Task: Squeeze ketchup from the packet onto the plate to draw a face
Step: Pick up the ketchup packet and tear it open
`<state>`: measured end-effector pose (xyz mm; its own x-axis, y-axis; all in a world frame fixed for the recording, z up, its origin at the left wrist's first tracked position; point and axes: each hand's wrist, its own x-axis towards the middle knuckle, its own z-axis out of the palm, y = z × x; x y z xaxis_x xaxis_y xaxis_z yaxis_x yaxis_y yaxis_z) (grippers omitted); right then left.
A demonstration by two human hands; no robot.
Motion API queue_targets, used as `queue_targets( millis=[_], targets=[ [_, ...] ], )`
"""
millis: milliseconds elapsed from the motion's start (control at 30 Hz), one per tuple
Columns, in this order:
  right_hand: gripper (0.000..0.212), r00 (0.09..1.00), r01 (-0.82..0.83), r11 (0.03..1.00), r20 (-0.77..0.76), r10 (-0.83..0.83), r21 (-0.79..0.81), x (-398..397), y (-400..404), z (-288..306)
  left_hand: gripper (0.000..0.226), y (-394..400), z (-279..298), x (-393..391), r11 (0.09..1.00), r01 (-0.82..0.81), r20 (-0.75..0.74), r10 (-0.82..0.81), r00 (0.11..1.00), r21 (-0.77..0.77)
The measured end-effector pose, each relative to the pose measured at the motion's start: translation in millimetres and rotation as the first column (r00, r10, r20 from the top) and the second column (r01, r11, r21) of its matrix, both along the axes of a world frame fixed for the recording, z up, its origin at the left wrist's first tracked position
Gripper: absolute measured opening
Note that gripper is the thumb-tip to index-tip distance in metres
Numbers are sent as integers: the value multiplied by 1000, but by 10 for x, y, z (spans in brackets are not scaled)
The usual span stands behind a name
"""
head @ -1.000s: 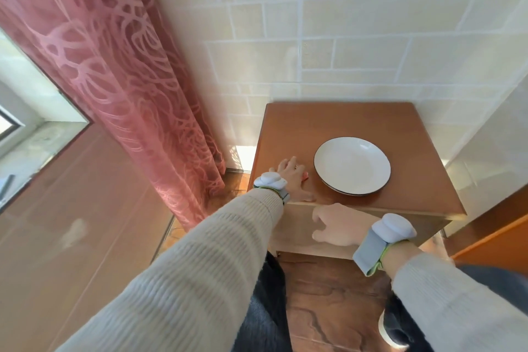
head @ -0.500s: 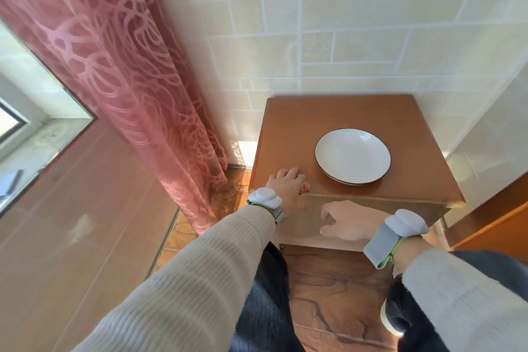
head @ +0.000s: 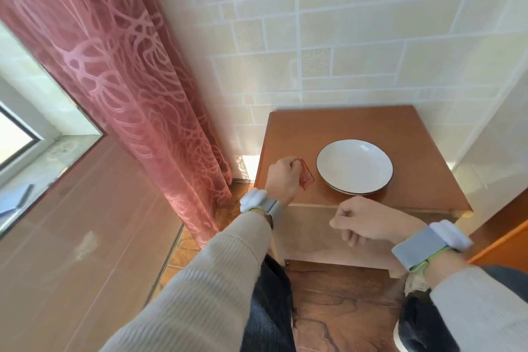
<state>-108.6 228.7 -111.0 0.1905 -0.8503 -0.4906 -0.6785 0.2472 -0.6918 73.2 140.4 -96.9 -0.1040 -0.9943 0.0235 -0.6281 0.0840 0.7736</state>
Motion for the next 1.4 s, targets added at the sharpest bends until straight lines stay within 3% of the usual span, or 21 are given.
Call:
queue_targets(
  millis=[100, 200, 467, 767, 833, 900, 1000, 1067, 1133, 1200, 1267, 1333, 1400],
  targets=[
    [21, 934, 318, 937, 215, -285, -143, -184, -165, 245, 27, -111, 280, -93, 978, 48, -357, 29, 934, 205],
    [18, 816, 521, 825, 412, -406, -220, -301, -379, 433, 29, -209, 408, -254, 955, 138, -517, 19, 856, 262],
    [11, 820, 365, 890, 547, -168, -275, -381, -957, 357, 29, -512, 252, -612, 954, 245, -569, -106, 815, 173],
    [8, 724, 511, 834, 629, -284, -211, -550, -1304, -58, 31, -773, -59, -758, 964, 195, -628, -41, 777, 178],
    [7, 723, 561, 792, 609, -325, -242, -536, -1324, -100, 31, -792, -89, -769, 972, 150, -611, -9, 792, 180],
    [16, 787, 548, 755, 527, -321, -359, -502, -1310, -135, 30, -786, -110, -775, 977, 107, -605, 27, 796, 185],
    [29, 924, 382, 706, 264, -277, -596, -437, -1255, -187, 29, -779, -114, -777, 975, 73, -618, 73, 783, 208],
    [29, 956, 277, 657, 136, -258, -701, -412, -1234, -225, 29, -772, -96, -779, 975, 95, -622, 51, 782, 199],
    [24, 961, 251, 634, 109, -256, -732, -419, -1246, -252, 27, -765, -76, -785, 976, 137, -598, -11, 801, 166],
    [18, 961, 256, 634, 120, -250, -730, -438, -1264, -267, 25, -762, -66, -797, 977, 173, -550, -77, 831, 125],
    [11, 939, 344, 675, 246, -241, -653, -454, -1274, -265, 20, -752, -68, -811, 977, 186, -513, -107, 852, 104],
    [8, 851, 475, 742, 462, -251, -472, -460, -1278, -224, 18, -739, -82, -815, 982, 156, -502, -81, 861, 110],
    [11, 704, 561, 790, 644, -299, -247, -469, -1275, -180, 19, -740, -118, -806, 986, 97, -495, -19, 868, 132]
  ],
)
